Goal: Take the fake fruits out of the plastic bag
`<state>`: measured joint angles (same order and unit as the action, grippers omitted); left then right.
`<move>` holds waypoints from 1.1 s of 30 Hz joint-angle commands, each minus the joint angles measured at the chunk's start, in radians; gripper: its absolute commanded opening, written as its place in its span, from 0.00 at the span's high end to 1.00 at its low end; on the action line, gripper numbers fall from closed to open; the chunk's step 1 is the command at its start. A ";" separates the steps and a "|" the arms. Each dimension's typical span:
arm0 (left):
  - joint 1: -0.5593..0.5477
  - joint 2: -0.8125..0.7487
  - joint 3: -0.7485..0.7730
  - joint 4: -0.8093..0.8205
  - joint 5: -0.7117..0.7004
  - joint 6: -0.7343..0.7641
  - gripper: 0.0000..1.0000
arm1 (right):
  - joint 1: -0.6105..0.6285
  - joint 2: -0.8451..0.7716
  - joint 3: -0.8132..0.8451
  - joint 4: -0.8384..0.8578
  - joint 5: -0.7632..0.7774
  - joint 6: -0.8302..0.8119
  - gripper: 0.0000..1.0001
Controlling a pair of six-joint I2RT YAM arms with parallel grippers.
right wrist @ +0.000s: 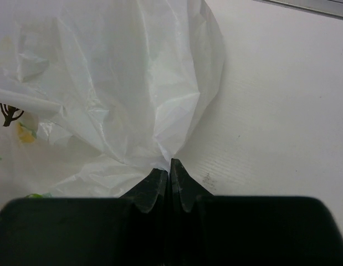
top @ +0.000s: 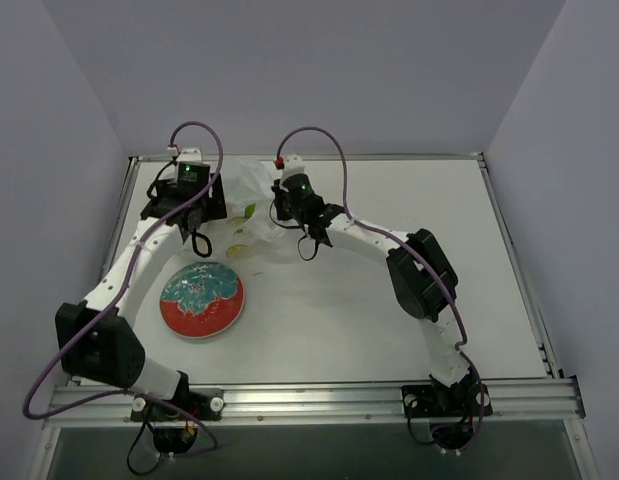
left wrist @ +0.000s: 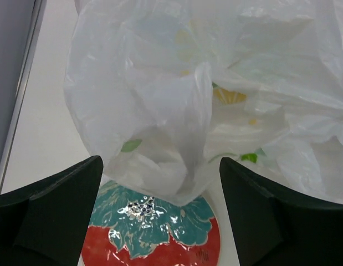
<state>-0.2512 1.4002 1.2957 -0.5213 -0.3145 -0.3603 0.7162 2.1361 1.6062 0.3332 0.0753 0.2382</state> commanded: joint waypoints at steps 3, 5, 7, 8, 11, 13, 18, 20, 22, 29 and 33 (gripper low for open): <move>0.065 0.164 0.134 -0.032 -0.017 0.086 0.16 | 0.008 -0.104 -0.003 0.018 -0.003 -0.002 1.00; 0.096 0.213 0.183 -0.046 -0.008 0.095 0.33 | 0.009 -0.114 -0.008 0.012 -0.006 -0.005 1.00; 0.113 0.215 0.204 -0.052 0.009 0.106 0.74 | 0.014 -0.137 -0.014 0.001 -0.005 -0.016 1.00; 0.115 0.204 0.217 -0.054 0.012 0.106 0.97 | 0.015 -0.146 -0.028 -0.002 -0.003 -0.019 1.00; 0.116 0.119 0.229 -0.036 0.052 0.095 0.98 | 0.026 -0.214 -0.061 -0.008 0.003 -0.027 1.00; 0.116 0.057 0.241 -0.032 0.080 0.081 0.98 | 0.035 -0.243 -0.077 -0.014 0.004 -0.027 1.00; 0.125 0.011 0.339 -0.071 0.127 0.075 0.98 | 0.068 -0.353 -0.111 -0.032 0.026 -0.020 1.00; 0.136 0.017 0.358 -0.078 0.140 0.075 0.98 | 0.075 -0.383 -0.106 -0.049 0.021 -0.016 1.00; 0.167 0.028 0.378 -0.080 0.182 0.066 0.98 | 0.078 -0.401 -0.109 -0.059 0.026 -0.010 1.00; 0.208 0.089 0.346 -0.011 0.226 0.054 0.98 | 0.051 -0.369 -0.143 -0.060 0.040 0.004 1.00; 0.217 0.143 0.312 0.055 0.216 0.072 0.98 | 0.039 -0.305 -0.118 -0.059 0.049 0.007 0.99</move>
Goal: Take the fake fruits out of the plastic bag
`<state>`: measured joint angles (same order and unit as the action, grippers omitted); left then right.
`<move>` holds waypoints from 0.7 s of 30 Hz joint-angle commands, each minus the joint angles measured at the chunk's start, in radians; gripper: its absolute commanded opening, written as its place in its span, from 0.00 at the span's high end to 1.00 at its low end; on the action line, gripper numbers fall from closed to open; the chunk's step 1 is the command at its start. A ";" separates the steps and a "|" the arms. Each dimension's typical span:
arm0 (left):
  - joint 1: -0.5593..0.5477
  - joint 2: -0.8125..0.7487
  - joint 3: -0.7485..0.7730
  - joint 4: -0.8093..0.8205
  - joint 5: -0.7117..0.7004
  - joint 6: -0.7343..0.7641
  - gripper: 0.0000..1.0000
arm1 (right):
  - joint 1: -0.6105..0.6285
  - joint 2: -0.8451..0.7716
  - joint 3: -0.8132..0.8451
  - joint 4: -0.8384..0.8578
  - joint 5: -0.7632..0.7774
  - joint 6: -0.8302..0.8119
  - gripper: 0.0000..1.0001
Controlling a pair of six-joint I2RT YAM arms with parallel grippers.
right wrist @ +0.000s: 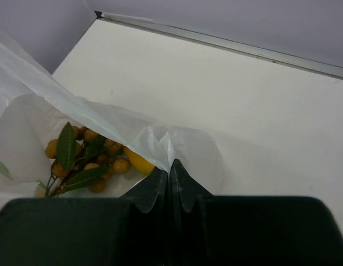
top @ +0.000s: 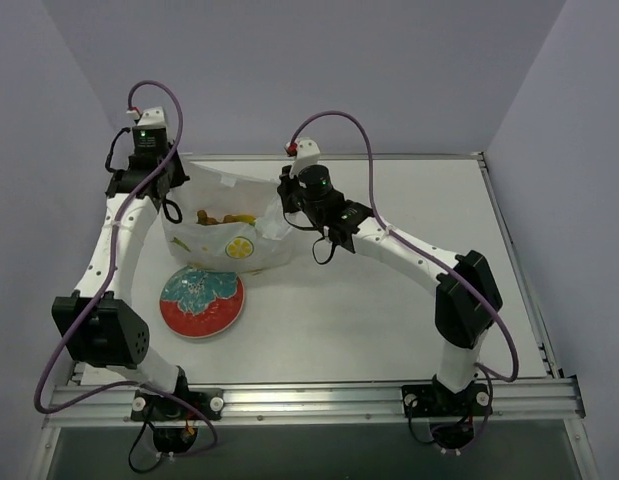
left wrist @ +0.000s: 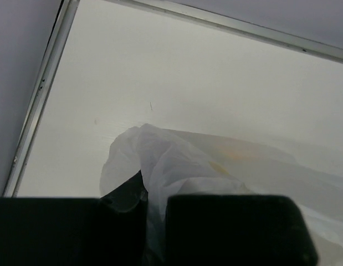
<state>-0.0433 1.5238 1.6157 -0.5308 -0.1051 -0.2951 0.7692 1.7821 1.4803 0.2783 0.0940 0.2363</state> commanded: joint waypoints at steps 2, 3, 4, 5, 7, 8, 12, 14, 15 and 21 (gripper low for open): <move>0.014 0.055 -0.008 0.100 0.005 0.011 0.97 | -0.016 0.088 0.020 -0.004 0.044 0.008 0.99; 0.019 0.065 -0.007 0.107 0.011 0.008 0.97 | -0.019 0.098 0.023 -0.004 0.049 0.008 0.99; 0.023 0.087 -0.005 0.124 0.021 0.004 0.98 | -0.025 0.109 0.025 -0.002 0.053 0.006 0.99; 0.031 0.096 -0.005 0.133 0.044 -0.005 0.98 | -0.028 0.129 0.026 0.001 0.059 0.008 0.99; 0.036 0.127 -0.002 0.155 0.067 -0.024 0.98 | -0.042 0.145 0.026 0.002 0.061 0.009 0.98; 0.036 0.137 0.000 0.160 0.073 -0.026 0.97 | -0.047 0.154 0.028 0.004 0.062 0.012 0.97; 0.036 0.186 0.015 0.192 0.105 -0.036 0.98 | -0.083 0.155 0.061 0.001 0.064 0.021 0.85; 0.036 0.206 0.053 0.180 0.105 -0.039 0.98 | -0.106 0.145 0.095 -0.030 0.053 0.021 0.71; 0.036 0.225 0.079 0.161 0.139 -0.048 0.98 | -0.113 0.142 0.118 -0.051 0.044 0.014 0.64; 0.031 0.249 0.228 0.144 0.194 -0.090 0.98 | -0.110 0.028 0.158 -0.117 0.058 -0.015 0.20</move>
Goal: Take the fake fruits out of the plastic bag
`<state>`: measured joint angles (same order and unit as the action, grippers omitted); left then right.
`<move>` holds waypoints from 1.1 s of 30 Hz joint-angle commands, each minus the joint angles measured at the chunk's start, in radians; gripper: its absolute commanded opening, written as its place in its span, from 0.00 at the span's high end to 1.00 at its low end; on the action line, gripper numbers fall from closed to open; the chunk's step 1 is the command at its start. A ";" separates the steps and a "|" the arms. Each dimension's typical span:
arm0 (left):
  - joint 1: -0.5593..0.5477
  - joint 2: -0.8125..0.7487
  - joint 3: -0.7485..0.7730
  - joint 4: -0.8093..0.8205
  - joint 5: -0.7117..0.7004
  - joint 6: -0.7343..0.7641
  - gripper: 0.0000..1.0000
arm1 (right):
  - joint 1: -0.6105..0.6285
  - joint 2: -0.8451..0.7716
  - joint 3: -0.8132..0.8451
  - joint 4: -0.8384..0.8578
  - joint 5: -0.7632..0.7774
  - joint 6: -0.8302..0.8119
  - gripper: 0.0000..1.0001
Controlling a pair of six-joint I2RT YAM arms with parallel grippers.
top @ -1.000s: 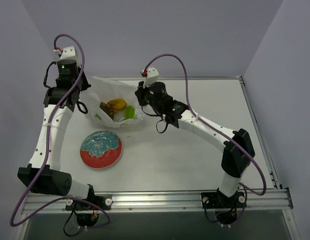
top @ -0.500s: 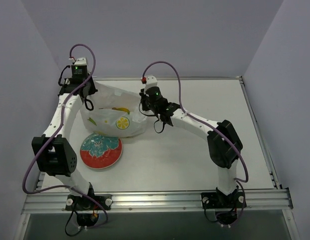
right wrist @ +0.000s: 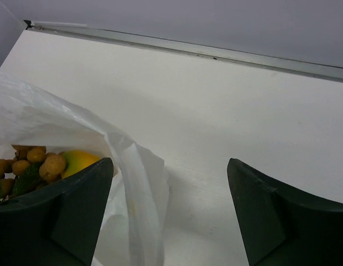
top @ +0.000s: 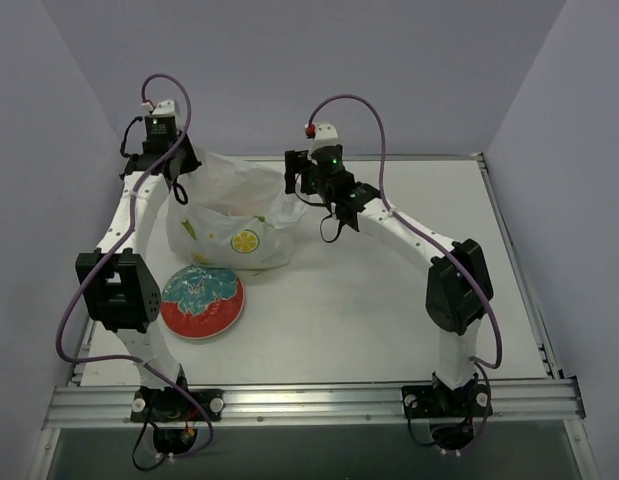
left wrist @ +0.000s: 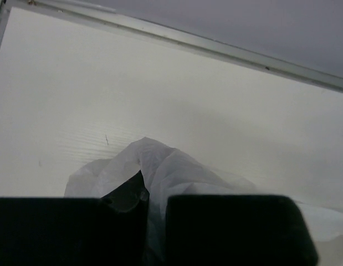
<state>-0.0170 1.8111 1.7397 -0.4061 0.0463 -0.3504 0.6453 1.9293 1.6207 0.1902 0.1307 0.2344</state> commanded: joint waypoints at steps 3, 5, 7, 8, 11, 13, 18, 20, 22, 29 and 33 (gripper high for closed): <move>0.003 -0.041 0.107 0.016 0.063 -0.035 0.98 | 0.014 -0.200 -0.041 -0.029 0.092 0.002 0.18; 0.003 -0.050 0.066 0.026 0.064 -0.025 0.98 | 0.014 -0.263 -0.076 -0.029 0.125 0.000 0.13; 0.006 -0.071 0.020 0.055 0.061 -0.022 0.98 | 0.016 -0.308 -0.084 -0.031 0.116 -0.004 0.12; 0.011 -0.076 0.002 0.061 0.063 -0.024 0.98 | 0.017 -0.322 -0.084 -0.029 0.094 -0.003 0.12; 0.011 -0.087 -0.057 0.090 0.070 -0.036 0.98 | 0.039 -0.363 -0.079 -0.031 0.058 -0.015 0.09; 0.011 -0.094 -0.094 0.115 0.075 -0.051 0.98 | 0.059 -0.377 -0.073 -0.040 0.043 -0.023 0.05; 0.011 -0.134 -0.158 0.154 0.087 -0.082 0.98 | 0.112 -0.374 -0.064 -0.044 -0.035 -0.026 0.04; 0.011 -0.148 -0.190 0.164 0.084 -0.087 0.98 | 0.161 -0.340 -0.047 -0.038 -0.049 -0.030 0.28; 0.011 -0.165 -0.210 0.177 0.079 -0.088 0.98 | 0.191 -0.285 -0.009 -0.037 -0.081 -0.033 0.52; 0.012 -0.222 -0.290 0.188 0.082 -0.097 0.98 | 0.263 -0.116 0.027 -0.003 -0.150 -0.001 0.80; 0.012 -0.266 -0.334 0.190 0.087 -0.102 0.98 | 0.293 -0.020 0.022 0.020 -0.157 0.016 0.76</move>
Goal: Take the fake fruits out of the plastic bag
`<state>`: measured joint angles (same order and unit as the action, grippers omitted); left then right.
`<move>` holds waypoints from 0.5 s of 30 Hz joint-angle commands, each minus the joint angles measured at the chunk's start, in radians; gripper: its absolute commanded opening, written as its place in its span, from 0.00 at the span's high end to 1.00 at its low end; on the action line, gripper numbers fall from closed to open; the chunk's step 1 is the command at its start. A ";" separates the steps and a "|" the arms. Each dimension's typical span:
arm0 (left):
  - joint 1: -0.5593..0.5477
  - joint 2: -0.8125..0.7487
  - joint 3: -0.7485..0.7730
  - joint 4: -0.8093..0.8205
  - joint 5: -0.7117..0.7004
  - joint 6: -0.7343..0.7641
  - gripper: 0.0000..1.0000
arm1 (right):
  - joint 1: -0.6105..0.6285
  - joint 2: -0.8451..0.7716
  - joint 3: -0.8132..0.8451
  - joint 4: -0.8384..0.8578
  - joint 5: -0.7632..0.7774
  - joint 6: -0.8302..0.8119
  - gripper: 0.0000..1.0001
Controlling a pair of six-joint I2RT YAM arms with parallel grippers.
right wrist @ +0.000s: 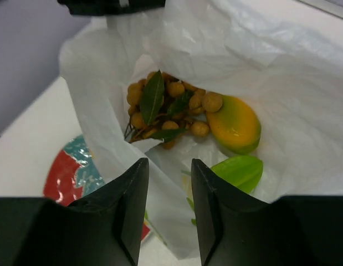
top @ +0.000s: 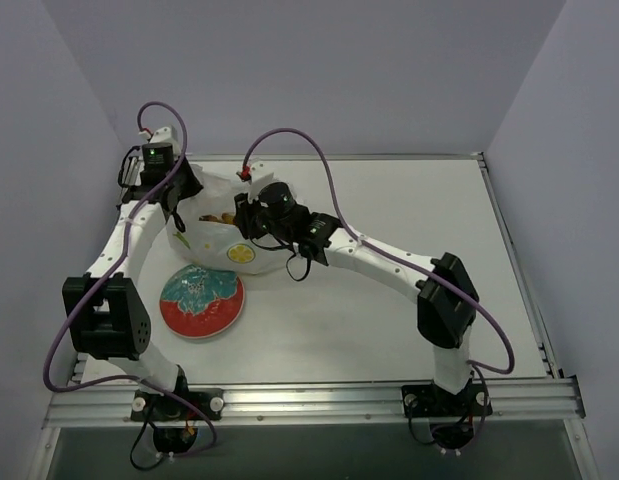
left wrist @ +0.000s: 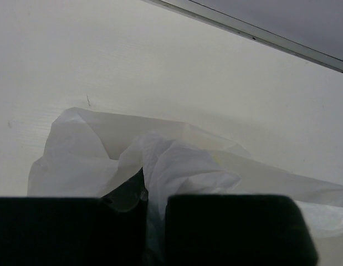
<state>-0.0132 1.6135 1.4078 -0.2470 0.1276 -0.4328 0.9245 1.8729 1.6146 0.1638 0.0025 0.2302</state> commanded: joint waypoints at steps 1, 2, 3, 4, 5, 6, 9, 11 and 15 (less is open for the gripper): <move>0.009 -0.081 -0.013 0.032 0.006 -0.020 0.98 | 0.017 0.049 0.021 0.055 -0.033 0.027 0.65; 0.009 -0.105 -0.024 0.034 0.007 -0.020 0.98 | 0.022 0.060 0.002 0.065 -0.047 0.032 0.58; 0.009 -0.119 -0.042 0.031 0.006 -0.020 0.98 | 0.025 0.075 -0.007 0.074 -0.052 0.037 0.50; 0.009 -0.130 -0.050 0.028 0.007 -0.021 0.98 | 0.031 0.083 -0.016 0.091 -0.059 0.041 0.35; 0.037 -0.153 -0.058 0.020 0.009 -0.023 0.98 | 0.036 0.088 -0.024 0.095 -0.068 0.043 0.30; 0.041 -0.164 -0.067 0.012 0.012 -0.024 0.97 | 0.037 0.100 -0.034 0.098 -0.081 0.043 0.25; 0.047 -0.208 -0.079 -0.035 0.047 -0.040 0.86 | 0.042 0.123 -0.042 0.100 -0.090 0.041 0.20; 0.047 -0.269 -0.111 -0.064 0.072 -0.049 0.77 | 0.042 0.134 -0.047 0.100 -0.079 0.043 0.24; 0.048 -0.394 -0.205 -0.122 0.044 -0.058 0.48 | 0.042 0.170 -0.068 0.123 -0.036 0.055 0.30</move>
<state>0.0334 1.3254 1.2263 -0.2977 0.1646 -0.4717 0.9630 2.0117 1.5631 0.2295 -0.0597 0.2695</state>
